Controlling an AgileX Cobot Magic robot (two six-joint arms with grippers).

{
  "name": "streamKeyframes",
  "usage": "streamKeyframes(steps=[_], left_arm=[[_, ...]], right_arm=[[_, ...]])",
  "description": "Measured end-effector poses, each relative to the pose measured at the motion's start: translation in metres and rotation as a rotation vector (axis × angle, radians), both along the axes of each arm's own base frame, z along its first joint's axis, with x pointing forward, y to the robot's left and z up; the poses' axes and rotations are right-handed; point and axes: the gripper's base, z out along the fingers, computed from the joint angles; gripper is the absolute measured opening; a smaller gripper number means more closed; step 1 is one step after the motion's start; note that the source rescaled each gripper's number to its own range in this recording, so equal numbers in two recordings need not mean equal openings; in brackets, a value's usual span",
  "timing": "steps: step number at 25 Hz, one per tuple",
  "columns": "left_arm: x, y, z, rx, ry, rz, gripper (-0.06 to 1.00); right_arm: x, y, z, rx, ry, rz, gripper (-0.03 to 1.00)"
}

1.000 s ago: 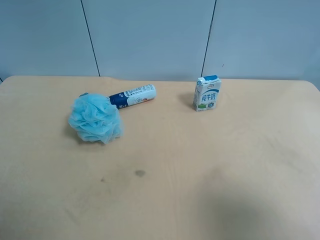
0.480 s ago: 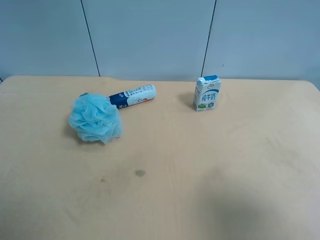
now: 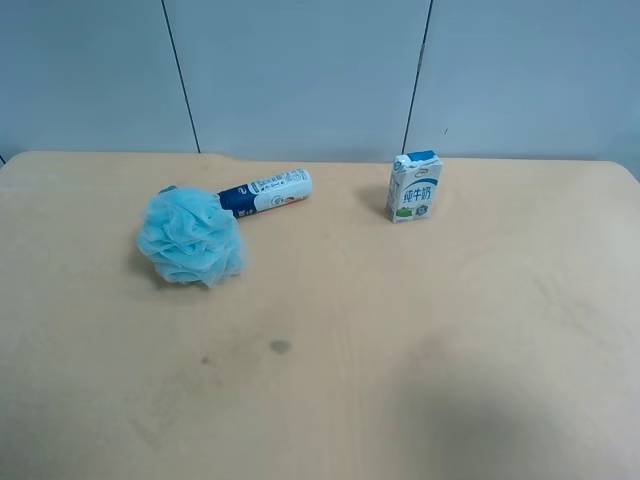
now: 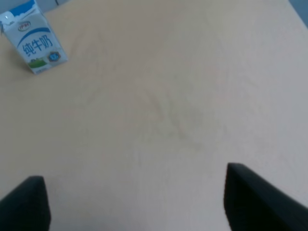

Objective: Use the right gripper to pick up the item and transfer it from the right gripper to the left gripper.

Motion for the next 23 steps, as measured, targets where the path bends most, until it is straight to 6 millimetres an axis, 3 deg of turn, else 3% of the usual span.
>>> streamKeyframes(steps=[23], left_arm=[[0.0006,-0.0019,-0.0002,-0.009,0.004,0.042,0.99]], right_arm=[[0.0,0.0,0.0,0.0,0.0,0.0,0.91]])
